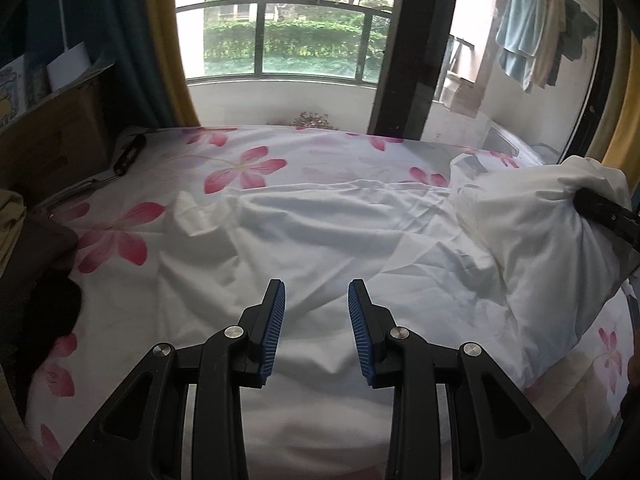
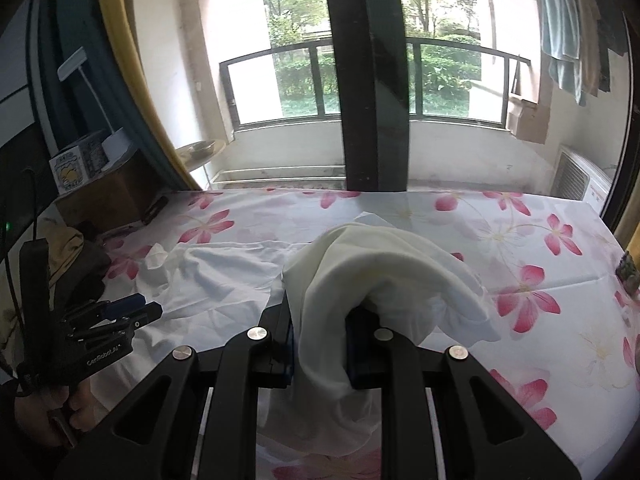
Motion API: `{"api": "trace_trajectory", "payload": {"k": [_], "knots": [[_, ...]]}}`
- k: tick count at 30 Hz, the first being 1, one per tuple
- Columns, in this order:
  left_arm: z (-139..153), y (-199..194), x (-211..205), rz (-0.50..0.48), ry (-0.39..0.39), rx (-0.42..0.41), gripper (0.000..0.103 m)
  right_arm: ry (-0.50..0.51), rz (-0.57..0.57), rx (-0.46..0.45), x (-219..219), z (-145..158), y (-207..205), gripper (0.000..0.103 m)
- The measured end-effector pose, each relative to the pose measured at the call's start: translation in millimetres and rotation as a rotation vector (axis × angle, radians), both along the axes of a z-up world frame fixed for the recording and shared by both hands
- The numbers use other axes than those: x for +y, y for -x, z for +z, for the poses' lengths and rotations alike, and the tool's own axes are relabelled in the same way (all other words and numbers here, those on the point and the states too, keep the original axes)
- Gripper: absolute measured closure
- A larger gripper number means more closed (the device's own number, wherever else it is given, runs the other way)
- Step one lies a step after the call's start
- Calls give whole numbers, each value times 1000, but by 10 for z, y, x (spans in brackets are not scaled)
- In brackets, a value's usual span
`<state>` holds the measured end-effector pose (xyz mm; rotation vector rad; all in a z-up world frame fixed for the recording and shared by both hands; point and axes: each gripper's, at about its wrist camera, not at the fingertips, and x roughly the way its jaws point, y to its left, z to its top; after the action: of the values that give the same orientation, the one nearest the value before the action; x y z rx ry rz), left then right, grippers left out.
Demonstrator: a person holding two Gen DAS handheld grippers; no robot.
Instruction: Fold large clothes
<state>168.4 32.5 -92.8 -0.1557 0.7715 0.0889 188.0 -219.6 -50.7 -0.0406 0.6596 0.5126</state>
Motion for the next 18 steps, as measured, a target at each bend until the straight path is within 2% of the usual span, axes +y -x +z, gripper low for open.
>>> {"api": "trace_trajectory", "payload": {"k": [18], "knots": [[-6,160,298,36,17,2,69,57,145,27,748,-154,95,84]]}}
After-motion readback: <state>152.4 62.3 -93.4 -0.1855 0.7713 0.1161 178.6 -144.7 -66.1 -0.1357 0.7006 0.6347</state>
